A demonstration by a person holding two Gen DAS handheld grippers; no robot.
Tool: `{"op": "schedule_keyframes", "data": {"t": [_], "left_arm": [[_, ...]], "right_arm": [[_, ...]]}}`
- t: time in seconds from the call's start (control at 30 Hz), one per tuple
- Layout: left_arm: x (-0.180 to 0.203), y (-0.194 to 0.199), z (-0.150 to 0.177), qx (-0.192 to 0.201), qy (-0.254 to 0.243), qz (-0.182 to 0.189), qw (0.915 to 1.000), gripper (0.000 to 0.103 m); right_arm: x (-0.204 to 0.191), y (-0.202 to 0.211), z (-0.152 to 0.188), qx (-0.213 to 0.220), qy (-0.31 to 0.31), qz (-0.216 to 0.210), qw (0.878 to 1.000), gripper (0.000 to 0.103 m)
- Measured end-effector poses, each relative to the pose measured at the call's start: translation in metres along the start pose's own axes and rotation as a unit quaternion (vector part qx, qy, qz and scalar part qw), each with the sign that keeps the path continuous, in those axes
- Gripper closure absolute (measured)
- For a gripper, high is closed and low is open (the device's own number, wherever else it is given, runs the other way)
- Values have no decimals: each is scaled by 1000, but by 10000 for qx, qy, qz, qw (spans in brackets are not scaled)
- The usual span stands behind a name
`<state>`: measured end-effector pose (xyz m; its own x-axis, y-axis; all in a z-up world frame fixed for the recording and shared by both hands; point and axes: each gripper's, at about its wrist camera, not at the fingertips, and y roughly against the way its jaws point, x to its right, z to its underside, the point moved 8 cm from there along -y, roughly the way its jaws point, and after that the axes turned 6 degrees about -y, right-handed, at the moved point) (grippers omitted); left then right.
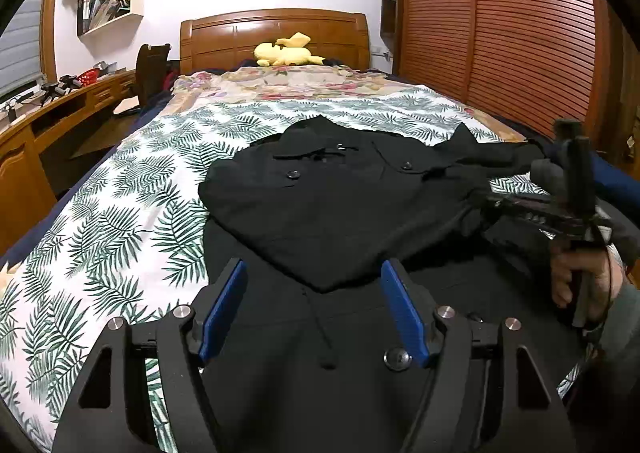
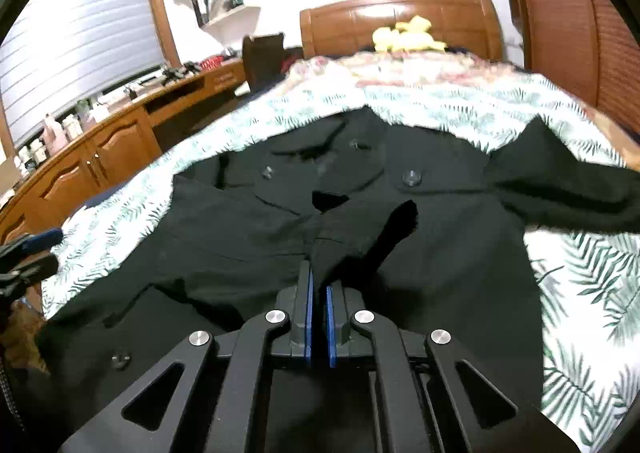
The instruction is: Fold large clothes
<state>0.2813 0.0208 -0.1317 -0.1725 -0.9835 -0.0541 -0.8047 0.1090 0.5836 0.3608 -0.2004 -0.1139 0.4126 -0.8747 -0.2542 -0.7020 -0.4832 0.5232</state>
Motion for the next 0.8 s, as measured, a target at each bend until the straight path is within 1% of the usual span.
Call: {"op": "schedule_keyframes", "data": {"t": [0.13,0.2,0.3,0.37,0.43,0.5,0.6,0.67,0.8], "left_arm": [[7,0,-4,36,-41,50,10000,32],[10,-1,-6,47,-51,76,9999,32],[16,-2,-8,59,-82,107,9999,32],[20,-4,-9,62,-110,126,9998,32],[24,-6,-10,51,-129,135,9998,32],[28,-8,-11,50,-145,148,9998,32],[35,-11,-14,39,-150,161,9998,32],[40,-13,-16,57,-164,187,9997,32],[50,-15,-20,81,-217,242,9994,32]], "right_arm": [[7,39,0,321,49,-57,9995,98],[12,58,0,513,96,18,9986,98],[26,89,0,833,145,330,9959,98],[40,103,4,900,132,650,9937,98],[52,104,13,722,95,776,9943,98],[61,97,30,407,22,774,9962,98],[62,86,50,108,116,840,9963,98],[60,85,60,8,145,769,9969,98],[58,88,71,-56,193,680,9975,98]]}}
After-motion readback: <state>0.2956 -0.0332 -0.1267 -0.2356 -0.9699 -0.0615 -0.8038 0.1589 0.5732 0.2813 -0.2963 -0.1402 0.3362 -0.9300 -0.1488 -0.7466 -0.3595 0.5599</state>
